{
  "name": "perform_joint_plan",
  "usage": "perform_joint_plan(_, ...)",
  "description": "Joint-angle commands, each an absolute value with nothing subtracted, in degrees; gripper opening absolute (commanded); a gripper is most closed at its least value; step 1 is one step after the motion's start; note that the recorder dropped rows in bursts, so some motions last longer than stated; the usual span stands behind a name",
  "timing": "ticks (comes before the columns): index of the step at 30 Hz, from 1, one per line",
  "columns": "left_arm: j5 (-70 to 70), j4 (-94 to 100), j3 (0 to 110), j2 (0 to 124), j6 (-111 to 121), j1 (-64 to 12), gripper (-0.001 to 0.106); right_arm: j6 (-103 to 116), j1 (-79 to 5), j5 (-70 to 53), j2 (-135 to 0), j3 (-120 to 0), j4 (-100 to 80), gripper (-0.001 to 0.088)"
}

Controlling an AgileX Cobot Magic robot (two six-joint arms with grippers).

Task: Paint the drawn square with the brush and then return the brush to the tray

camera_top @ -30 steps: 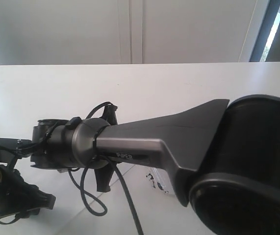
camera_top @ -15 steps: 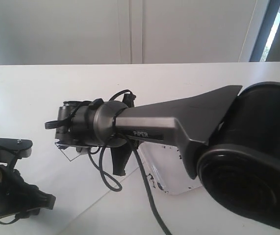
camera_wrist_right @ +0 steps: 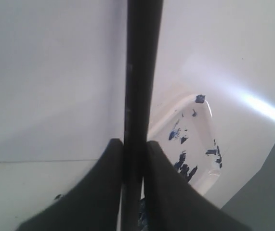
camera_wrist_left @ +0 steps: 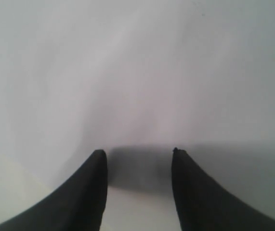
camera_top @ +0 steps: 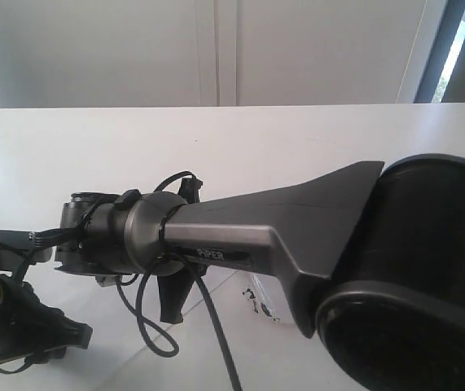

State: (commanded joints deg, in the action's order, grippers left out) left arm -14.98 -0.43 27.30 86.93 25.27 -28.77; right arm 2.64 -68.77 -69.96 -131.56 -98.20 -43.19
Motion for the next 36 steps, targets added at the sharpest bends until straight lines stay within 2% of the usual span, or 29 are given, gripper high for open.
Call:
perform_joint_plan(18,-15.08,-0.99,27.3,86.93,25.27,-28.77,0.048,3.76,-63.98,-69.96,-131.45,-96.5,-44.91,0.0)
perform_joint_plan(36,-14.84,-0.99,27.3,86.93,25.27,-28.77,0.048,3.61,-69.08,-69.96,-130.69,-93.94,-41.9,0.0)
